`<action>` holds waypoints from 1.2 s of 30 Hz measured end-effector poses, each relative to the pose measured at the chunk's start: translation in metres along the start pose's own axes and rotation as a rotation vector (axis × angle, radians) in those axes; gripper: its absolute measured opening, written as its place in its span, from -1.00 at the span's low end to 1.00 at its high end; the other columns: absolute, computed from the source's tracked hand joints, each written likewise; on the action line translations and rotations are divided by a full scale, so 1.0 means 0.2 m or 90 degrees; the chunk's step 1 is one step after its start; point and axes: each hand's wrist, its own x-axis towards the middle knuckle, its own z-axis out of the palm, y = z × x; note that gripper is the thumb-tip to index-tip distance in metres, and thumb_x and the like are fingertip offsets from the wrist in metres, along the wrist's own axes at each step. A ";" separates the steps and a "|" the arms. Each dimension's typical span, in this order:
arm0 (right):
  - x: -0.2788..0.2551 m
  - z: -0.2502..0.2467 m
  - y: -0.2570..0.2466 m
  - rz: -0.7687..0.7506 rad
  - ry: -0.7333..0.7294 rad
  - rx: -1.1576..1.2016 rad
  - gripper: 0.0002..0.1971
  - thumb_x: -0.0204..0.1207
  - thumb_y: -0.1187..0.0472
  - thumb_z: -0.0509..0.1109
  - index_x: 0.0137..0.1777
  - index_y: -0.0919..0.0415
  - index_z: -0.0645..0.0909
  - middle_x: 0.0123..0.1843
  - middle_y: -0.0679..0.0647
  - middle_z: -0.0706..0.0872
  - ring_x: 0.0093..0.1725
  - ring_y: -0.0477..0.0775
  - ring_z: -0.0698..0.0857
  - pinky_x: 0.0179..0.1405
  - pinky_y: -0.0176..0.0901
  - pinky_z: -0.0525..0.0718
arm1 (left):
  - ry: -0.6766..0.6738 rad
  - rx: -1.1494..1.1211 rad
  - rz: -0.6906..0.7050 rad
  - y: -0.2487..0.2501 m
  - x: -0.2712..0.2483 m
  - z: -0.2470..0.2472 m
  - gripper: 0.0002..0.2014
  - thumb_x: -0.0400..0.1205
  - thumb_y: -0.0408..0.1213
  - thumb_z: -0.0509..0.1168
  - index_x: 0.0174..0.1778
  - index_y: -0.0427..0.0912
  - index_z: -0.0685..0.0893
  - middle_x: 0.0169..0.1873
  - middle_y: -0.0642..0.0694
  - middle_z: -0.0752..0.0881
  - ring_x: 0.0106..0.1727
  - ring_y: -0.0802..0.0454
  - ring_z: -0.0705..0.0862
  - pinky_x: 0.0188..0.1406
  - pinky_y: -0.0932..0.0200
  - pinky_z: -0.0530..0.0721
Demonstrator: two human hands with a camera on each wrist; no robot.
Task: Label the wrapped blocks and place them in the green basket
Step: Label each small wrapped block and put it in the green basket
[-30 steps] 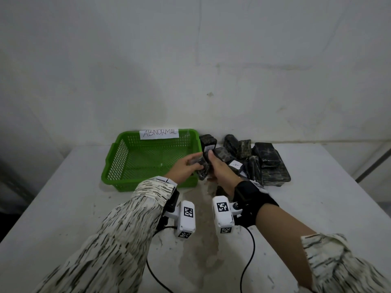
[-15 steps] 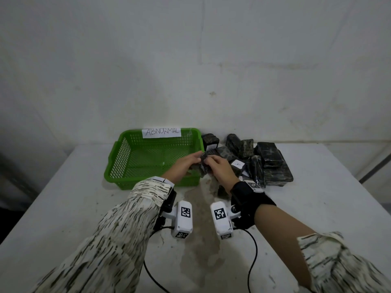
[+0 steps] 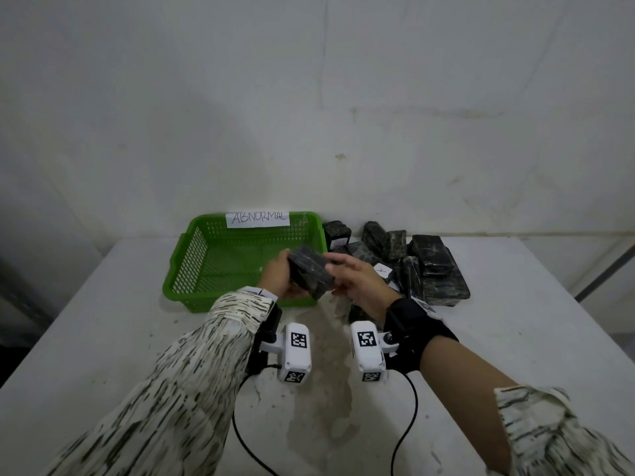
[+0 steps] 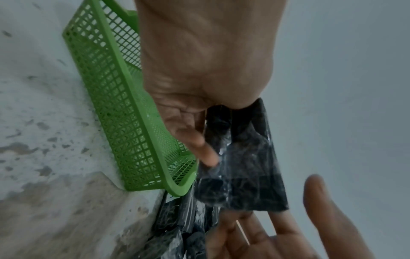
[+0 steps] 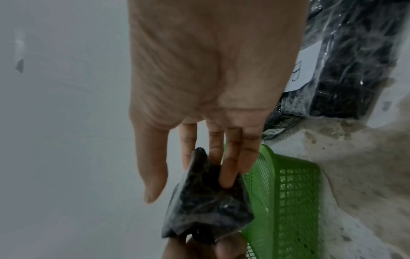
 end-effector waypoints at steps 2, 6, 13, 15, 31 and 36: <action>-0.01 0.02 -0.01 -0.009 -0.055 -0.094 -0.60 0.47 0.26 0.50 0.28 -0.05 0.60 -0.05 0.06 0.67 -0.19 -0.01 0.66 -0.09 -0.06 0.55 | 0.003 0.098 0.007 -0.01 0.01 -0.02 -0.52 0.78 -0.08 -0.15 0.29 -0.39 0.47 -0.28 -0.27 0.59 -0.42 -0.09 0.56 -0.55 0.13 0.54; -0.01 0.09 -0.04 -0.032 -0.082 -0.188 -0.56 0.48 0.19 0.51 0.34 -0.06 0.56 0.01 0.04 0.53 0.01 0.05 0.61 -0.04 -0.21 0.55 | -0.003 0.241 -0.018 -0.05 0.01 -0.04 -0.26 0.72 0.12 -0.34 -0.17 -0.32 0.63 -0.52 -0.18 0.53 -0.57 0.03 0.49 -0.63 0.32 0.41; -0.02 0.13 -0.05 -0.015 -0.163 -0.078 -0.53 0.50 0.41 0.43 0.36 0.02 0.58 0.20 0.05 0.70 0.12 -0.04 0.71 0.15 -0.28 0.67 | -0.073 0.284 -0.075 -0.03 -0.02 -0.06 -0.29 0.72 0.15 -0.24 -0.10 -0.34 0.66 -0.42 -0.37 0.61 -0.47 -0.12 0.63 -0.53 0.27 0.36; -0.02 0.11 -0.04 -0.015 -0.118 -0.083 -0.64 0.50 0.32 0.46 0.27 0.02 0.62 0.20 0.16 0.71 0.13 0.04 0.71 0.15 -0.22 0.67 | -0.096 0.270 -0.085 -0.02 -0.01 -0.08 -0.33 0.73 0.14 -0.15 0.21 -0.38 0.62 -0.29 -0.34 0.66 -0.34 -0.14 0.66 -0.46 0.26 0.41; 0.01 0.09 0.05 0.030 0.021 -0.067 -0.73 0.65 -0.04 0.27 0.19 0.11 0.43 0.22 0.15 0.65 -0.22 0.23 0.72 -0.46 -0.16 0.68 | -0.234 -0.047 -0.048 0.01 -0.03 -0.01 -0.65 0.66 -0.12 0.22 0.26 -0.28 0.54 0.18 -0.35 0.61 0.28 -0.28 0.56 0.24 -0.13 0.60; 0.00 0.10 0.05 0.023 0.038 -0.091 -0.83 0.67 0.17 0.25 0.15 0.21 0.37 -0.08 0.05 0.59 -0.16 -0.02 0.68 -0.17 -0.01 0.76 | -0.231 -0.018 -0.064 0.00 -0.04 0.00 -0.87 0.68 -0.23 0.21 0.01 -0.23 0.54 -0.02 -0.24 0.61 0.10 -0.17 0.57 0.26 -0.12 0.56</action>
